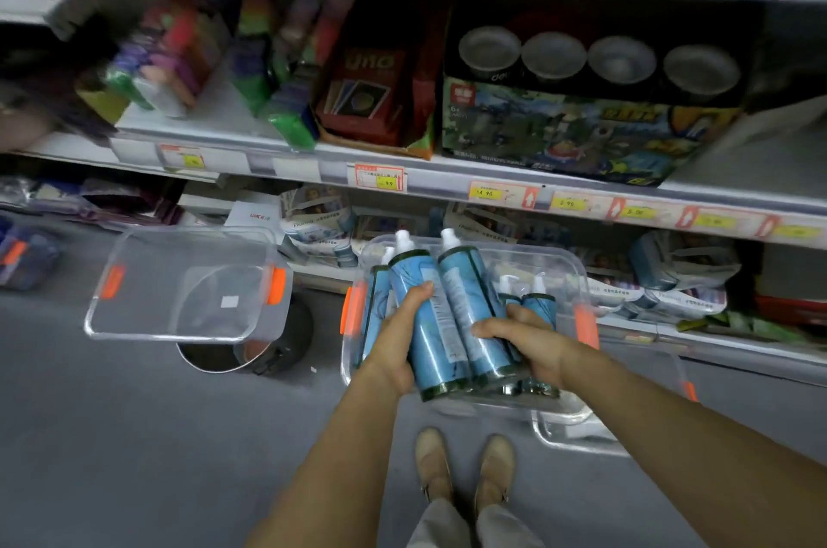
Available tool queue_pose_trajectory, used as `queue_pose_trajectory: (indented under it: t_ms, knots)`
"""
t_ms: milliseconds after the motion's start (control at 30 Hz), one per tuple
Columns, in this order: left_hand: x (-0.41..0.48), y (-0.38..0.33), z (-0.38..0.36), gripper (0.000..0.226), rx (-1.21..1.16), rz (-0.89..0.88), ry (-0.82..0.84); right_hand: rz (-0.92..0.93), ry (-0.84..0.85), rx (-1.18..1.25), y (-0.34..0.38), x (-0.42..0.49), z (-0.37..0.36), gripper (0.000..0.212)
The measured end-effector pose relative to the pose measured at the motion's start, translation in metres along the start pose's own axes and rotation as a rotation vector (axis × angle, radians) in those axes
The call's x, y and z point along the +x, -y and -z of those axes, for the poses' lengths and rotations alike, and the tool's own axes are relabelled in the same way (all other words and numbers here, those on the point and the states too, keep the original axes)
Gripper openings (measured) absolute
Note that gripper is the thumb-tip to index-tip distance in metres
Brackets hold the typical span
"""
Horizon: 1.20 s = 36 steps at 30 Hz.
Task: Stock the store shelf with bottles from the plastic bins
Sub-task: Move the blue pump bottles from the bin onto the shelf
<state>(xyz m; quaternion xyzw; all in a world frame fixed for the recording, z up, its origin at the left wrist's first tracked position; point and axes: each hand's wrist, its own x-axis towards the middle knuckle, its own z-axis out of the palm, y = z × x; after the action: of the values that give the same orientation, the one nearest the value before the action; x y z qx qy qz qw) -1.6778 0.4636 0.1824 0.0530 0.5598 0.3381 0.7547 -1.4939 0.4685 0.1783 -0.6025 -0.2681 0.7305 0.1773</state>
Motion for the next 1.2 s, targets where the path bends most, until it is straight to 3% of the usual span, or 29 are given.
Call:
queue_pose_trajectory:
  t_ms: [67,133,233,300,433,600,733,933,1033,1200]
  knots:
    - [-0.015,-0.007,-0.007,0.033,-0.031,-0.047,0.019,0.099,-0.051,-0.091,0.018,-0.014,-0.008,0.069]
    - [-0.030,-0.013,-0.012,0.027,-0.087,-0.124,0.031,0.228,-0.103,-0.151,0.034,-0.029,-0.015,0.062]
    - [-0.051,-0.024,-0.019,0.059,-0.187,-0.200,0.074,0.395,-0.152,-0.212,0.059,-0.052,-0.026,0.032]
    - [-0.062,-0.032,-0.024,0.079,-0.235,-0.240,0.092,0.467,-0.174,-0.181,0.074,-0.065,-0.030,0.024]
    - [-0.092,-0.053,-0.040,0.070,-0.271,-0.330,0.176,0.458,-0.071,-0.035,0.106,-0.088,-0.030,0.013]
    - [-0.123,-0.072,-0.056,0.060,-0.263,-0.423,0.240,0.309,0.181,0.025,0.148,-0.130,-0.026,0.030]
    - [-0.144,-0.086,-0.071,0.065,-0.161,-0.466,0.264,0.420,0.235,-0.077,0.165,-0.152,-0.025,0.030]
    - [-0.174,-0.115,-0.099,0.062,-0.022,-0.586,0.219,0.640,0.178,-0.131,0.186,-0.173,-0.024,0.055]
    - [-0.182,-0.132,-0.117,0.083,0.036,-0.634,0.162,0.717,0.095,-0.104,0.201,-0.183,-0.021,0.041]
    - [-0.197,-0.164,-0.147,0.073,0.028,-0.665,0.163,0.866,0.002,-0.048,0.240,-0.200,-0.017,0.034]
